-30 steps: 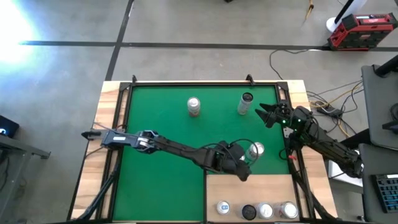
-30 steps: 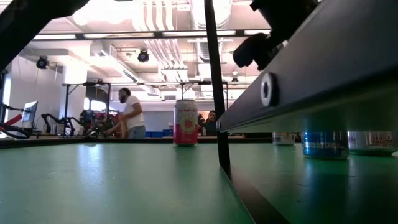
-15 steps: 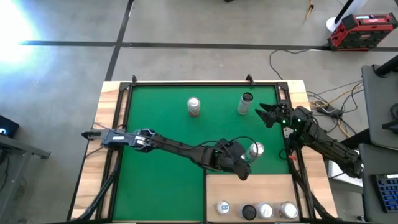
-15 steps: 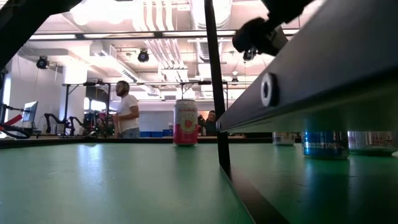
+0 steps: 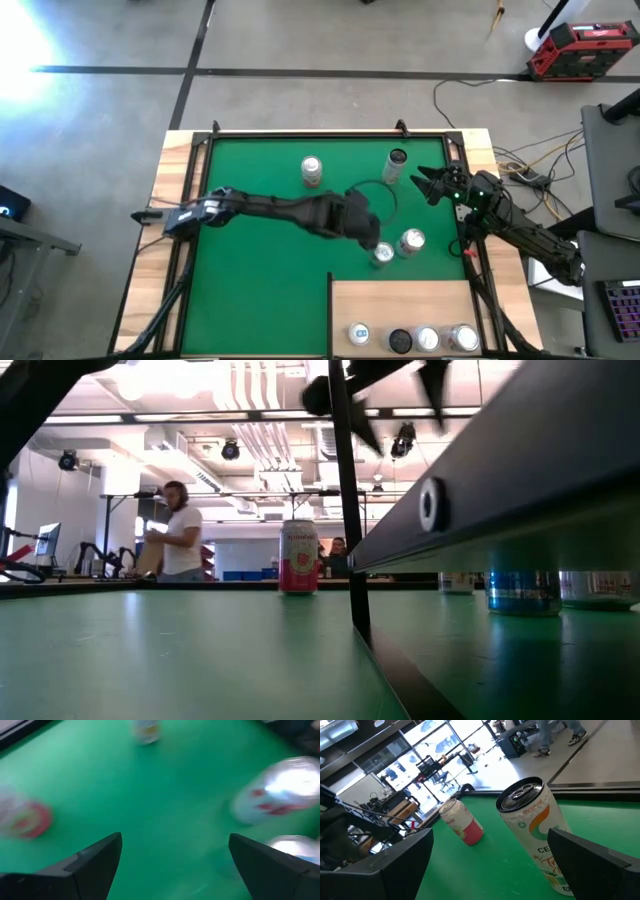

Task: Place canned beverage on shelf
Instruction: Move the pink-white soda can near the shelf

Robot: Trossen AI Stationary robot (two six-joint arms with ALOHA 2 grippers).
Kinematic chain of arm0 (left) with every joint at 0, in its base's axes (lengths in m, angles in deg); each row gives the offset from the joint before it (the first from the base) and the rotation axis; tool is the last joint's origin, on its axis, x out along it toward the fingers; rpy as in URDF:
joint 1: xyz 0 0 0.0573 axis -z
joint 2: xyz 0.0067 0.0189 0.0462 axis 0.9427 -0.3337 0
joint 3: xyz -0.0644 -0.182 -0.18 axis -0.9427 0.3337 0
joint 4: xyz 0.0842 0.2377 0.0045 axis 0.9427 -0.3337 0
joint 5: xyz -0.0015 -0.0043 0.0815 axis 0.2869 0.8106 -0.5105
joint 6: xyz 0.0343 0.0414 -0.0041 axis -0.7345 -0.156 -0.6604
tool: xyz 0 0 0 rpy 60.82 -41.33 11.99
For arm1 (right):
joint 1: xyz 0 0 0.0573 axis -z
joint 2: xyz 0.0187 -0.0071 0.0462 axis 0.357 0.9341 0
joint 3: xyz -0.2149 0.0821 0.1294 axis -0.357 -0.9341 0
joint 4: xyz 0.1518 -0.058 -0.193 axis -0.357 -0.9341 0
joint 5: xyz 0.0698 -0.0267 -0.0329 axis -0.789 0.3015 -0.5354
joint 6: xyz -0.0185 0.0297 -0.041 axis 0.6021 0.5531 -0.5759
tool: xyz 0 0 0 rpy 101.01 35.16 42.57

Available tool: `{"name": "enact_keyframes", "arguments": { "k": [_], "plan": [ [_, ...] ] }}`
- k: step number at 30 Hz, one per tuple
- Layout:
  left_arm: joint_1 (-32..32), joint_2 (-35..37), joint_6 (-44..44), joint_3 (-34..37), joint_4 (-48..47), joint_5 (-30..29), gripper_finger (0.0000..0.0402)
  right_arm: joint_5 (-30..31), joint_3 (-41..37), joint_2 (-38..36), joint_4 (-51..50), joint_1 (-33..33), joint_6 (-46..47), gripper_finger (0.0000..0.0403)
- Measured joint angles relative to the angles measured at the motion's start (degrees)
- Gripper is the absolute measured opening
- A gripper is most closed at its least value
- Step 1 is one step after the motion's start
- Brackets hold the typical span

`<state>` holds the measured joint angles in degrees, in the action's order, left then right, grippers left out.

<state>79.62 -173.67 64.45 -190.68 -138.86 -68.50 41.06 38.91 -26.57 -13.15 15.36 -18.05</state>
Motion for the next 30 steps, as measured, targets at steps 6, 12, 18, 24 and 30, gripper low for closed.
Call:
{"name": "enact_keyframes", "arguments": {
  "k": [6, 12, 18, 24, 30],
  "plan": [
    [-5.3, 1.71, 9.15, 0.01, -15.2, 2.25, 0.0351, -0.01, 0.0, 0.0, 0.0, -0.01, 0.0, 0.0384],
    [-10.88, 1.6, 15.64, 0.08, -23.22, 4.12, 0.0344, 0.0, 0.0, 0.0, -0.01, -0.02, -0.01, 0.0384],
    [-17.08, 1.54, 15.47, 0.52, -23.11, 11.05, 0.0341, 0.0, 0.0, 0.0, -0.02, -0.02, 0.0, 0.0384],
    [-21.12, 1.16, 15.28, 1.04, -23.22, 17.89, 0.0341, 0.0, 0.0, 0.0, 0.0, -0.02, -0.02, 0.0384],
    [-21.89, 1.19, 17.94, 1.11, -23.19, 17.61, 0.0347, 0.0, 0.0, 0.0, 0.0, -0.01, 0.0, 0.0384]
  ]
}}
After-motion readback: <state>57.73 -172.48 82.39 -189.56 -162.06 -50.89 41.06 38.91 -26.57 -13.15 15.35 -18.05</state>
